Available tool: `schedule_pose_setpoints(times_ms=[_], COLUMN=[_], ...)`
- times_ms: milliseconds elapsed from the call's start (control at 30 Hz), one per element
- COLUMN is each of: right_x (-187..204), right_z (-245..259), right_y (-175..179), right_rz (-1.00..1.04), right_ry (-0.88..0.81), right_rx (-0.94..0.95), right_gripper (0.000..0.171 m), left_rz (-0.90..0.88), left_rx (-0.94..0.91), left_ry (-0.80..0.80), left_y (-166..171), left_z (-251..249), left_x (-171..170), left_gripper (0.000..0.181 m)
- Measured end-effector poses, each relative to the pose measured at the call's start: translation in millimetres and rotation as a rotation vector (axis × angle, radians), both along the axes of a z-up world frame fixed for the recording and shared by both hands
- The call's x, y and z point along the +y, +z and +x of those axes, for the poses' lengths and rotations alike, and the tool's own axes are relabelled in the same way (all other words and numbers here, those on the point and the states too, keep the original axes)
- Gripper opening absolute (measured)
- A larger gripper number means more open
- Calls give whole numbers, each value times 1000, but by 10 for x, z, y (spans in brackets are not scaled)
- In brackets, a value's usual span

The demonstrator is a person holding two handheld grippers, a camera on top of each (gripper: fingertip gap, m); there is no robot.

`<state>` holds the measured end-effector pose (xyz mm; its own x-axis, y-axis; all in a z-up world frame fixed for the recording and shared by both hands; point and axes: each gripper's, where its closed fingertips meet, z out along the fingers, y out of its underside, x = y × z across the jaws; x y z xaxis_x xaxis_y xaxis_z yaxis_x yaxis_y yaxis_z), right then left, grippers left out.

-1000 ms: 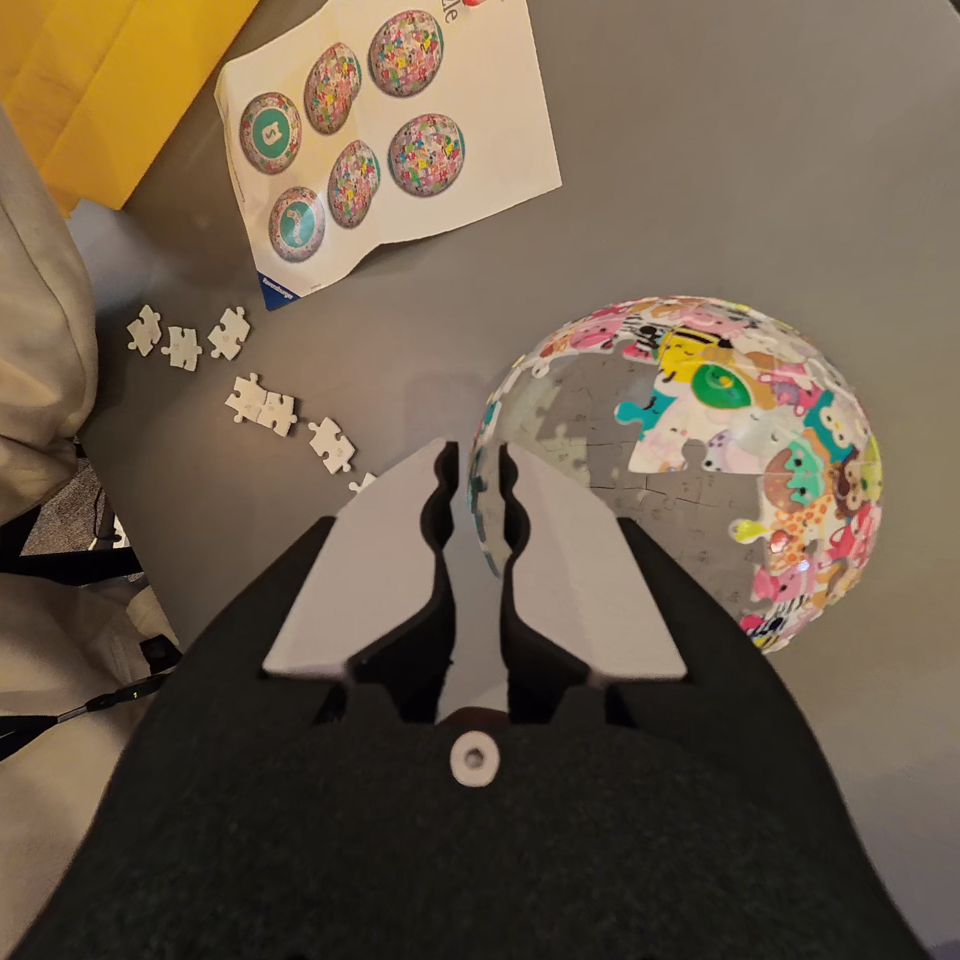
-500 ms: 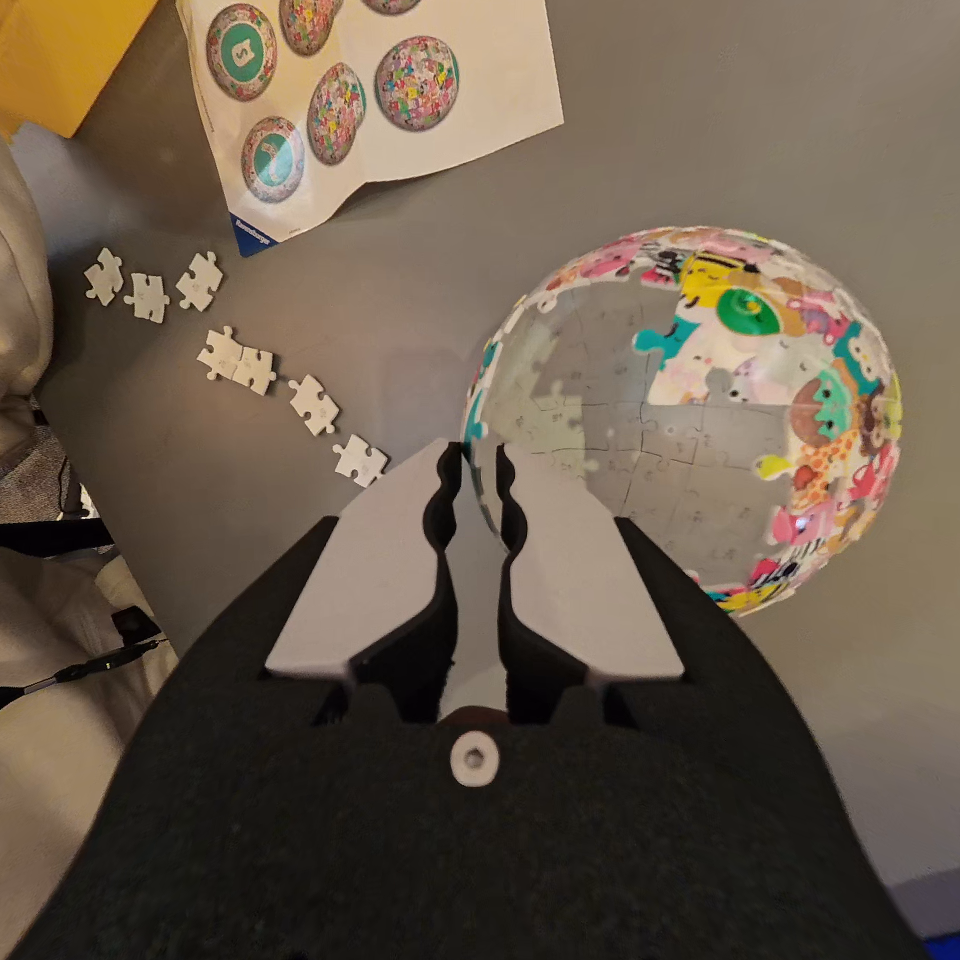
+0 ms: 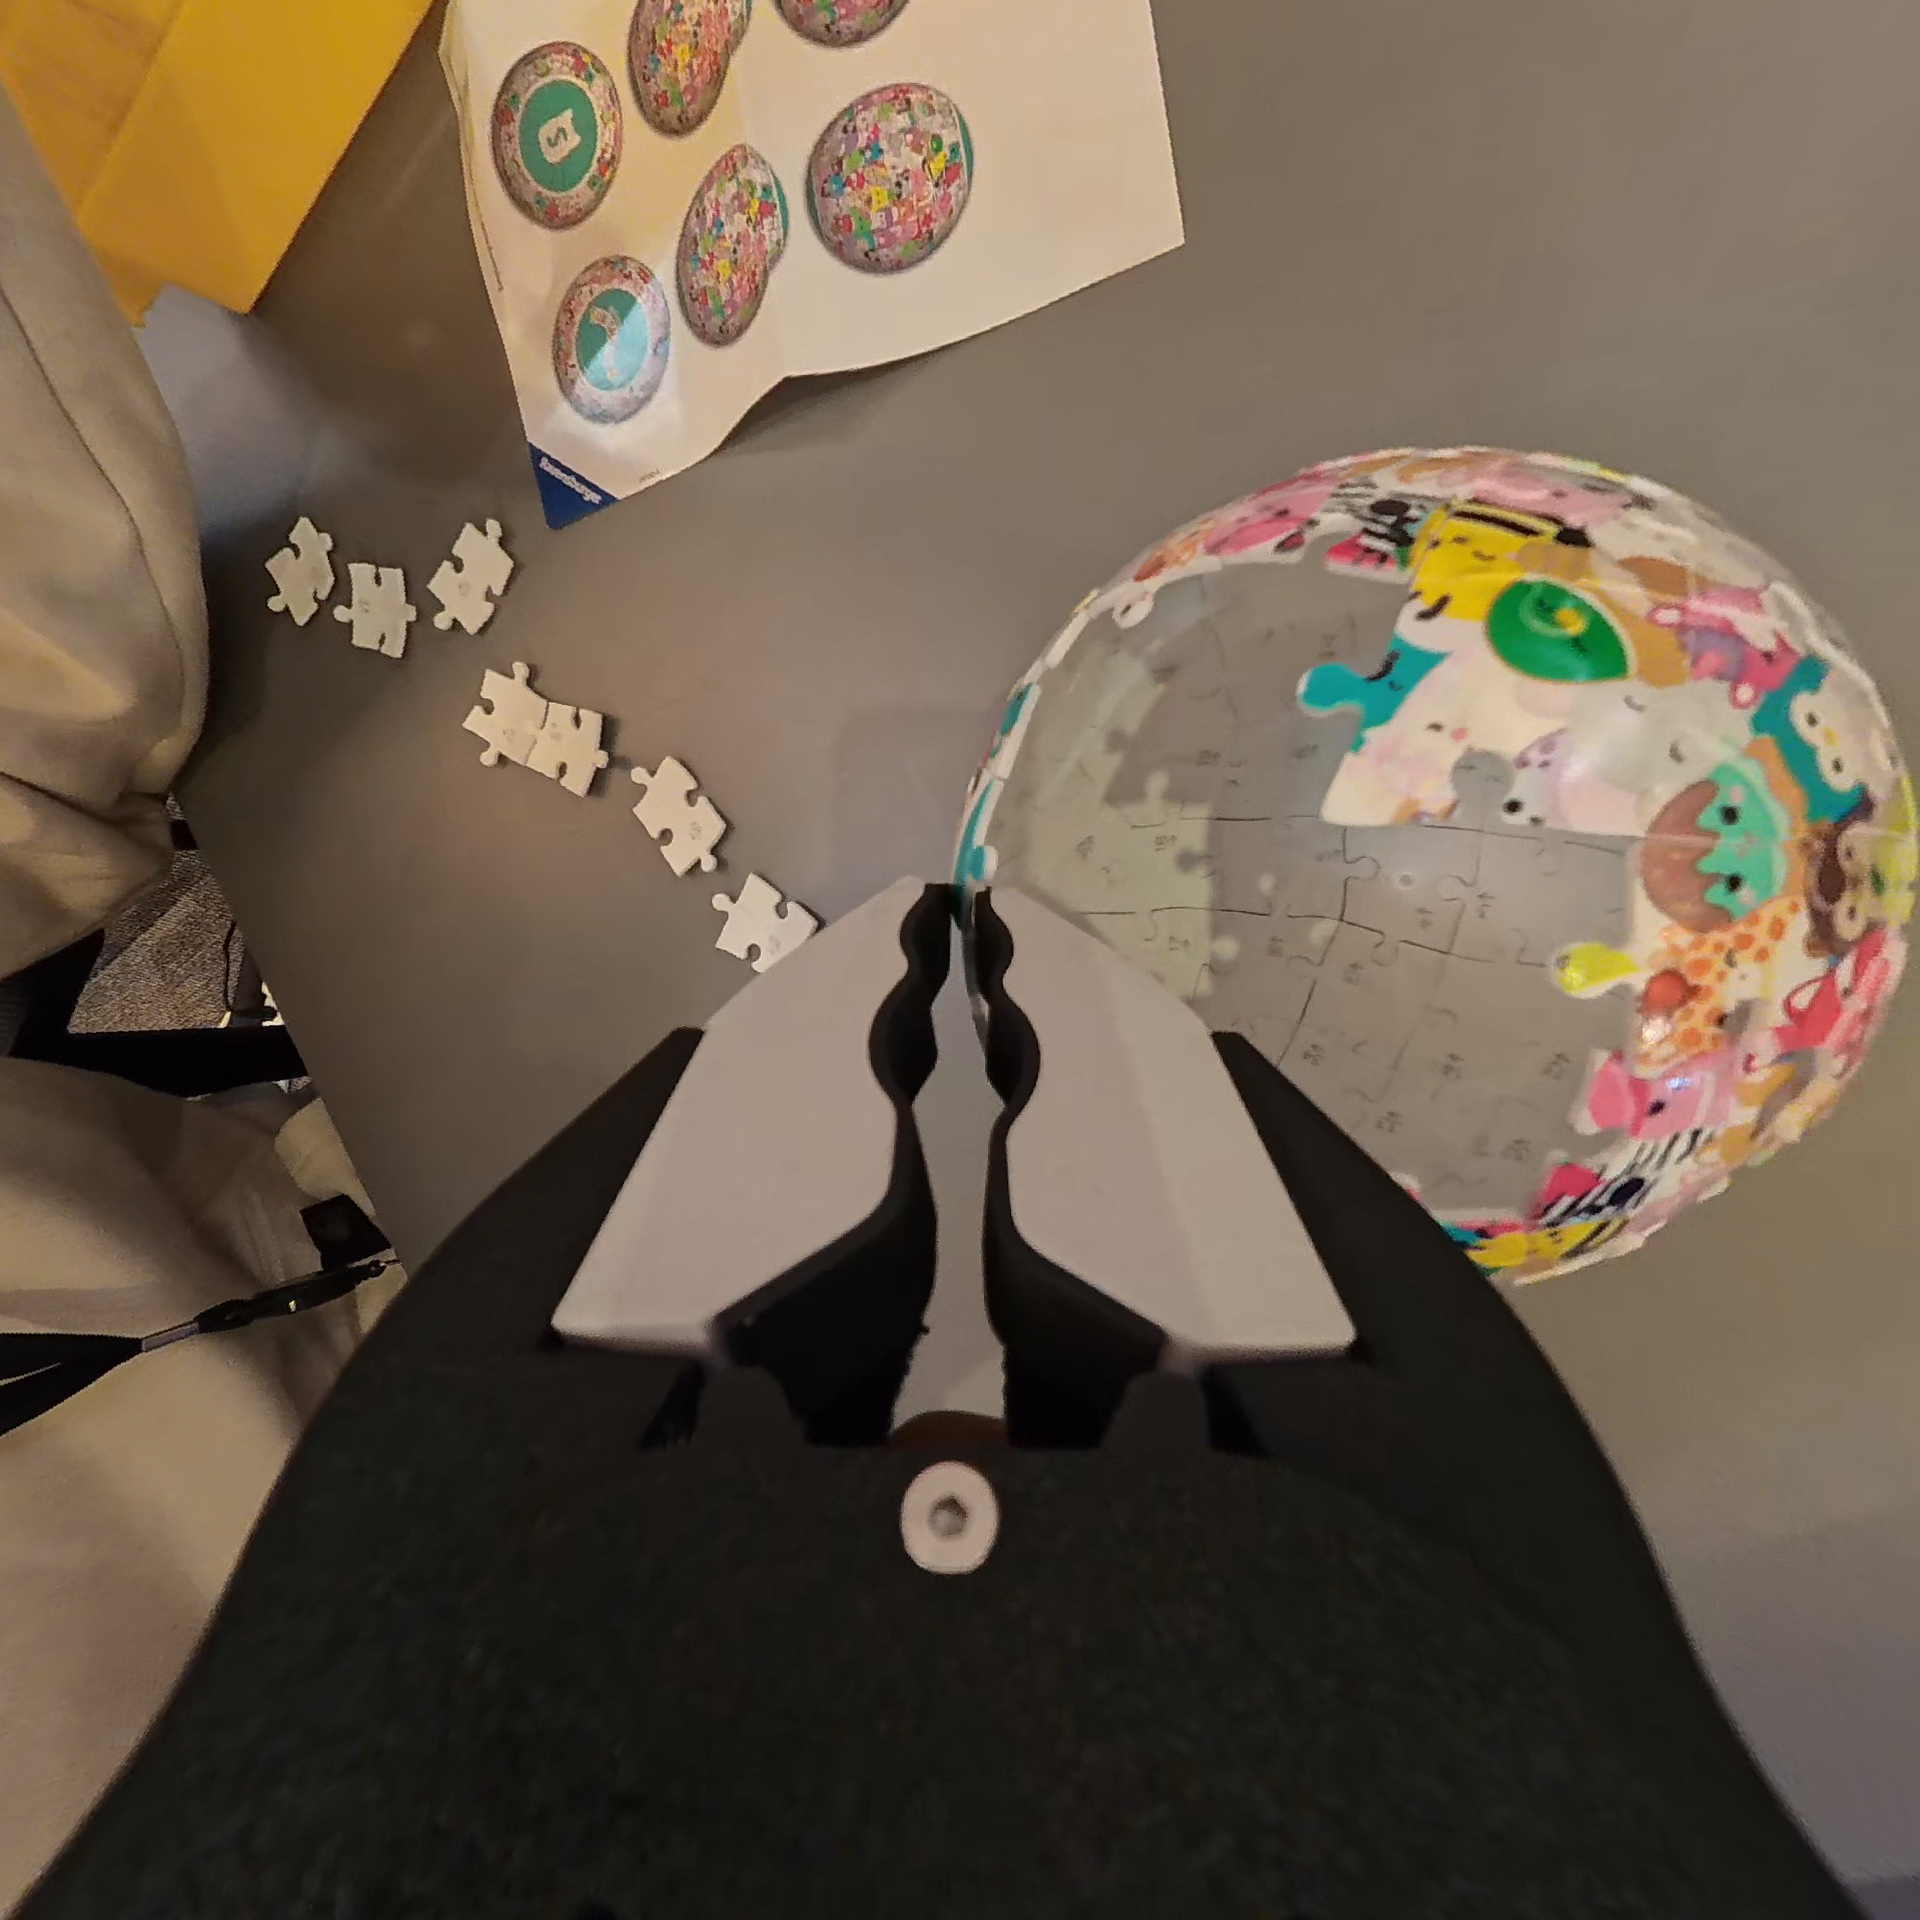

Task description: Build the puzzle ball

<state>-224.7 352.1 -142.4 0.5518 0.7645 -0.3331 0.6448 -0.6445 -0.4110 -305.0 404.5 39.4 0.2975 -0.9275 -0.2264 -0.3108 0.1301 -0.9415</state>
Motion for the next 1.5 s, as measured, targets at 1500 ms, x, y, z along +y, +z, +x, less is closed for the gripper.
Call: schedule_pose_setpoints(times_ms=[1500], right_x=[79], right_z=[79], right_y=[46], right_rz=[512], right_ry=[24], right_rx=[-139], right_gripper=[9], left_rz=[-6], left_rx=[-18], left_ry=[5], left_y=[24], left_z=[-26], left_x=[24], left_gripper=[19])
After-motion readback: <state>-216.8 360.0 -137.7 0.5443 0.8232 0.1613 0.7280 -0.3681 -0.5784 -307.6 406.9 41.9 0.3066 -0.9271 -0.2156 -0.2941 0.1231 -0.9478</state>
